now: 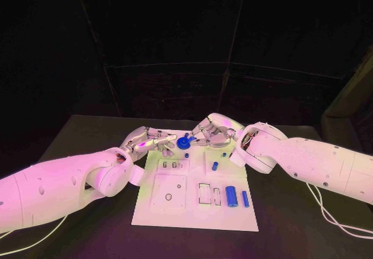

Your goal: Assemble the parts on the task board

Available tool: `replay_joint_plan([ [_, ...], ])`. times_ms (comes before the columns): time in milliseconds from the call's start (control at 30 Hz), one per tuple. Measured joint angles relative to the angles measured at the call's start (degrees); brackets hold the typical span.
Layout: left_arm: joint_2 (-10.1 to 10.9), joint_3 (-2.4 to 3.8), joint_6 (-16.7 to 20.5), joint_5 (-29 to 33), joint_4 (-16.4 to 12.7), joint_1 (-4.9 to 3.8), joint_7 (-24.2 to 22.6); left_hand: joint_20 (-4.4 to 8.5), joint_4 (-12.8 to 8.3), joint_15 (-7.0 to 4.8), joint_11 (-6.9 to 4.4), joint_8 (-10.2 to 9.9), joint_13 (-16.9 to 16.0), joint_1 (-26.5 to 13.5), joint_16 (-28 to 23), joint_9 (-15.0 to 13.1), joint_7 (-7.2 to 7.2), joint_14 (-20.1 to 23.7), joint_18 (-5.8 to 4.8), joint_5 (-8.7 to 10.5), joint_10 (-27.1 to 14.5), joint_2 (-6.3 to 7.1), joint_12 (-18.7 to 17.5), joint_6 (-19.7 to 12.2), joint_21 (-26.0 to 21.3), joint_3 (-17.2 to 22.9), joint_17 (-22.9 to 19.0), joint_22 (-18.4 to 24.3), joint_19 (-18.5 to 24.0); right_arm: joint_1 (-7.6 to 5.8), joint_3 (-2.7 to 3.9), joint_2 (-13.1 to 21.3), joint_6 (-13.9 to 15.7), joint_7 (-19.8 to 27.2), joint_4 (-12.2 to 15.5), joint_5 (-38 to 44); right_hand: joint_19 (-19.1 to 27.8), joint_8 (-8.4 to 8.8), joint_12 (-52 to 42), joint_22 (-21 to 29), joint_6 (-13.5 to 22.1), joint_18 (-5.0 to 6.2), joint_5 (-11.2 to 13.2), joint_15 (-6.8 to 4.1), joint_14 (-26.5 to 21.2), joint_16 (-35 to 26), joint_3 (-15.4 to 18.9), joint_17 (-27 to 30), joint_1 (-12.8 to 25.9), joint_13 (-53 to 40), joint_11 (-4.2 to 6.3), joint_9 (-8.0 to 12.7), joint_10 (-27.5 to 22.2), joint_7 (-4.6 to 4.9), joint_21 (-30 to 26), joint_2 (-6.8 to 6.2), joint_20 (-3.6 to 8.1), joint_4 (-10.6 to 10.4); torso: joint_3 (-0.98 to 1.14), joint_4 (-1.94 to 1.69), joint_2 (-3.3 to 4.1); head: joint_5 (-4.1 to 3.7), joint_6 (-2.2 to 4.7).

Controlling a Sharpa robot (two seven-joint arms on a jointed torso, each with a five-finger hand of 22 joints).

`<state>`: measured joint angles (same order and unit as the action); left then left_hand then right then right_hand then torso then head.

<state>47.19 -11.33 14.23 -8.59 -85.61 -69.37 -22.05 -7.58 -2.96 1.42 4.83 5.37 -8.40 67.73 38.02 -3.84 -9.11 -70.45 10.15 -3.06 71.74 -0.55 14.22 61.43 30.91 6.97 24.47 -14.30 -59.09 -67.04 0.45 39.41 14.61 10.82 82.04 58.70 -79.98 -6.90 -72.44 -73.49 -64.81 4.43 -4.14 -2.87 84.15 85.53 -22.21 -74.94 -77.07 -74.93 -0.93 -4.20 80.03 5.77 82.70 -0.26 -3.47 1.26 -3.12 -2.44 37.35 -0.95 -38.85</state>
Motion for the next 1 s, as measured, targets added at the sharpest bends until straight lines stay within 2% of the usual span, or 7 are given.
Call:
replay_joint_plan([
  [200,-1.6,-1.65,-1.8,7.1,0.1,0.14,2.5,0.51,9.1,-0.92,-0.54,-0.4,-3.8,-10.2,7.5,0.0,0.36,-3.4,-0.02,0.0,2.1,-2.04,5.6,-1.7,3.5,-6.1,4.3,-1.9,-3.2,0.76,-0.04,-0.2,3.3,1.5,1.1,2.2,0.0,0.0,0.0,-0.2,0.1,0.0,-0.3,0.0,0.0,0.0,0.2,0.0,0.0,0.0,0.0,0.0,0.0,-0.07,0.0,0.0,0.0,0.2,0.09,0.04,0.08,0.67,0.03],
  [333,-2.6,-2.04,-3.2,11.5,0.2,0.17,3.7,1.91,16.1,-1.98,-1.26,-0.4,-10.8,-12.4,30.5,0.0,0.95,-10.9,-0.02,0.0,1.3,-3.94,15.4,-3.0,10.6,-11.0,30.1,-6.0,-7.0,0.94,-0.05,-0.2,5.5,2.3,1.8,3.8,0.0,0.0,0.0,-0.3,0.1,0.0,-0.3,0.0,0.0,0.0,0.3,0.0,0.0,0.0,0.0,0.0,0.0,-0.07,0.0,0.0,0.0,0.3,0.11,0.04,0.08,0.9,0.0],
  [400,-3.1,-2.13,-3.9,13.2,0.2,0.22,4.2,2.23,18.7,-2.14,-1.23,0.2,-14.8,-11.9,37.0,-0.1,1.32,-12.3,-0.01,0.0,-1.0,-4.47,20.9,-3.6,14.5,-13.1,37.9,-8.5,-7.6,1.03,-0.04,-0.2,6.3,2.6,1.9,4.4,0.0,0.0,0.0,-0.3,0.1,0.0,-0.3,0.0,0.0,0.0,0.3,0.0,0.0,0.0,0.0,0.0,0.0,-0.05,0.0,-0.01,0.0,0.3,0.11,0.04,0.08,0.94,-0.01],
  [500,-3.6,-2.23,-4.9,14.9,0.2,0.22,4.7,2.31,19.6,-2.21,-1.33,0.6,-18.3,-12.3,42.4,-0.1,0.94,-13.3,-0.01,0.0,-2.2,-5.69,25.9,-4.0,17.7,-14.9,46.1,-10.9,-7.5,1.15,-0.04,-0.4,7.4,3.0,1.9,5.2,0.0,0.0,0.0,-0.3,0.2,0.0,-0.3,0.0,0.0,0.0,0.3,0.0,0.0,0.0,0.0,0.0,0.0,-0.08,0.0,-0.01,0.0,0.3,0.08,0.04,0.08,1.01,0.04],
  [567,-3.8,-2.27,-5.5,15.9,0.1,0.24,4.9,2.44,19.6,-2.21,-1.47,1.1,-20.4,-12.4,44.8,-0.1,0.94,-13.3,-0.01,0.0,-3.0,-6.61,29.1,-4.0,21.6,-16.3,49.7,-15.3,-8.0,1.35,-0.03,-0.5,7.9,3.1,1.8,5.7,0.0,0.0,0.0,-0.3,0.2,0.0,-0.3,0.0,0.0,0.0,0.4,0.0,0.0,0.0,0.0,0.0,0.0,-0.11,0.0,-0.01,0.0,0.2,0.08,0.04,0.08,1.04,-0.01],
  [933,-4.3,-2.32,-8.0,18.4,-0.2,0.25,5.3,2.3,19.5,-2.21,-1.55,1.8,-23.9,-12.1,47.2,-0.1,0.81,-13.3,-0.02,0.0,-4.5,-8.37,34.5,-4.6,28.6,-19.1,50.5,-23.2,-8.7,2.36,-0.07,-1.7,8.9,3.4,1.4,7.2,0.0,0.0,0.0,-0.3,0.1,0.0,-0.3,0.0,0.0,0.0,0.4,0.0,-0.1,0.0,0.0,0.0,0.0,0.08,0.0,0.05,0.0,0.2,0.08,-0.05,0.12,1.36,-0.4],
  [1000,-4.4,-2.32,-8.3,18.7,-0.2,0.25,5.3,2.17,19.7,-2.21,-1.54,1.8,-24.2,-11.9,47.4,-0.1,0.73,-13.3,-0.87,0.0,-4.5,-8.63,35.1,-4.6,29.3,-19.5,50.5,-24.2,-8.9,2.4,-0.07,-1.9,9.0,3.4,1.4,7.4,0.0,0.0,0.0,-0.3,0.2,0.0,-0.3,0.0,0.0,0.0,0.4,0.0,-0.3,0.0,0.0,0.0,0.0,0.15,0.0,-0.03,0.0,0.2,0.09,-0.05,0.13,1.37,-0.46],
])
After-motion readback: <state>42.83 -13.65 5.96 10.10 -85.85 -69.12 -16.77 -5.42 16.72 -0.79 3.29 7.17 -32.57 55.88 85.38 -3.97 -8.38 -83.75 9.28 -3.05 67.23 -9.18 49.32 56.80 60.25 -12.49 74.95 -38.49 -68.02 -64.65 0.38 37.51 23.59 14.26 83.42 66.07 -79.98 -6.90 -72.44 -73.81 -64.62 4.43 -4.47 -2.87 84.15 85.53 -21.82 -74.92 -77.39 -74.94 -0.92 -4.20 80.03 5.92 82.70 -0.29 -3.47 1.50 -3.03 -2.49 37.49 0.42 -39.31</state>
